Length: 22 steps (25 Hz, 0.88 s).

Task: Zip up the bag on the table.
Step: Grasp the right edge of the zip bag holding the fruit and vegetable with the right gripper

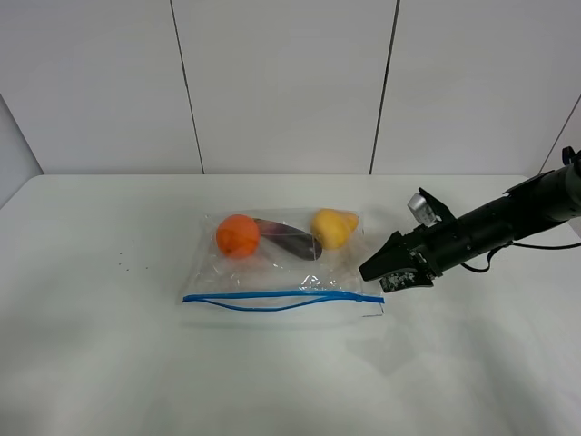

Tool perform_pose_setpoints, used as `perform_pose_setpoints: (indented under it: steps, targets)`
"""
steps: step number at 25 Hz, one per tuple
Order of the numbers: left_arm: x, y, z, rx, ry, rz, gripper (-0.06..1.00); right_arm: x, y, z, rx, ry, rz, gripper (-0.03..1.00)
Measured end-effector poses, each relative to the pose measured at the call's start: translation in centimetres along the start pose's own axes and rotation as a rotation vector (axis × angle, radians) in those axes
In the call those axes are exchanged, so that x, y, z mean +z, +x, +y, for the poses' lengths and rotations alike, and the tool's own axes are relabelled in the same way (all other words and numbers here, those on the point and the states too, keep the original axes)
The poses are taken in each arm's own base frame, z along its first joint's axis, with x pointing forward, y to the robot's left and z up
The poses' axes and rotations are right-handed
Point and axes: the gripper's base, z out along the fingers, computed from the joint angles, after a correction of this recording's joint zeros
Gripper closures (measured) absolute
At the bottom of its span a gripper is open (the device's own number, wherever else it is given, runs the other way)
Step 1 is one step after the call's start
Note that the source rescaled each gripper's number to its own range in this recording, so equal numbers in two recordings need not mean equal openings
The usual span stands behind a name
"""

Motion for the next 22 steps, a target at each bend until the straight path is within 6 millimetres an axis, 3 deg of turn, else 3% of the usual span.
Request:
perform_pose_setpoints:
  steps: [15,22]
  targets:
    - [0.0,0.0,0.0,0.0,0.0,0.0,0.14,-0.5,-0.1,-1.5,0.031,0.112,-0.032,-0.03]
    - [0.0,0.0,0.0,0.0,0.0,0.0,0.14,1.8,0.0,-1.1,0.036,0.079,0.009,-0.03]
